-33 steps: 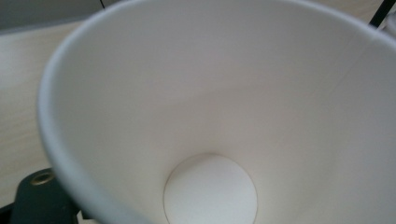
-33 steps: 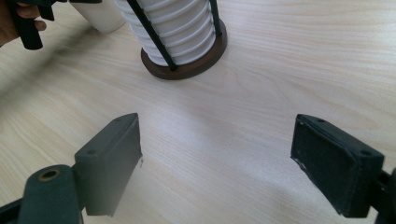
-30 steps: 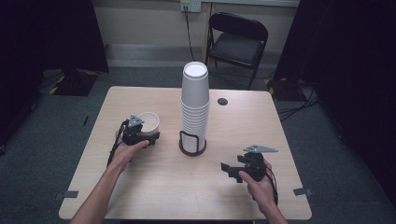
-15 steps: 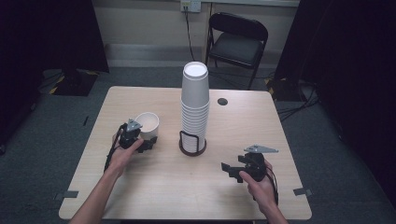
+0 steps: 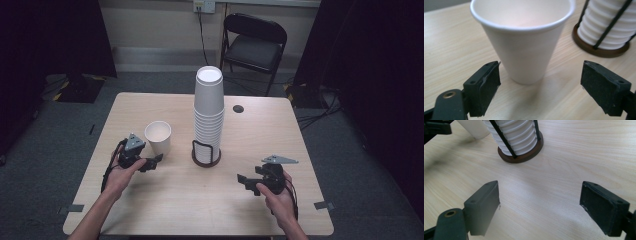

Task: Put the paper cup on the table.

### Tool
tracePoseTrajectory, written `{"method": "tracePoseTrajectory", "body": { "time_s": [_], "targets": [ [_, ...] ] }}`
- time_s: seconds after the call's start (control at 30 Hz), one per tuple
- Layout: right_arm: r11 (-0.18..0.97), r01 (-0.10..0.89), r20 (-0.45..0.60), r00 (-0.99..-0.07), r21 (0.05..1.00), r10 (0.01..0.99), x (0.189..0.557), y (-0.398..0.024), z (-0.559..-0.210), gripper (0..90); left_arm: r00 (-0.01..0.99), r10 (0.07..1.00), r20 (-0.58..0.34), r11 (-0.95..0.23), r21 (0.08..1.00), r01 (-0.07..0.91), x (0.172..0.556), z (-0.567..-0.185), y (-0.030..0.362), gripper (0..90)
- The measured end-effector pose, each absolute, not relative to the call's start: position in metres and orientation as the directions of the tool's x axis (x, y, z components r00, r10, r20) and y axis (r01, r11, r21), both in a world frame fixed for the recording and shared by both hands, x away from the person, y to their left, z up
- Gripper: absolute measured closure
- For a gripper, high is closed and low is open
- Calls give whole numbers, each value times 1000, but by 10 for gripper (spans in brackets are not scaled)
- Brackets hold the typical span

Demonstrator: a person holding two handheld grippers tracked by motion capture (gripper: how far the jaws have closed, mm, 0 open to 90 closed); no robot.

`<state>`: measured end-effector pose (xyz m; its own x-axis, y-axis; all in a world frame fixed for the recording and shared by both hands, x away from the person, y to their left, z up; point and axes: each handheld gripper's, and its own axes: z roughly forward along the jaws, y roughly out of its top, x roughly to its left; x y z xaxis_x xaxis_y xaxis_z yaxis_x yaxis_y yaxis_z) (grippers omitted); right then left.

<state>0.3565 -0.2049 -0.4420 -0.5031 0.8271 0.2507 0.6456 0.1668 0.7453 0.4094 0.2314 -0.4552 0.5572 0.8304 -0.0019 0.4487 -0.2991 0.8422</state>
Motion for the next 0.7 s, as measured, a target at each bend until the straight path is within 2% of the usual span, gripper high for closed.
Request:
{"method": "tracePoseTrajectory", "body": {
  "time_s": [0.23,0.4,0.53,0.7],
  "targets": [
    [165,645,248,-499,746,830,357,-204,-442,144,554,831,-52,-233,871,432,384,-439,220,157],
    [164,646,243,-492,745,836,357,-207,-443,143,588,806,-70,-238,871,430,358,-433,212,157],
    [165,647,235,-484,744,843,359,-209,-444,144,604,791,-96,-222,875,429,337,-443,210,157],
    [159,655,227,-464,738,856,361,-211,-449,144,590,799,-117,-204,870,449,332,-450,212,157]
  ]
}}
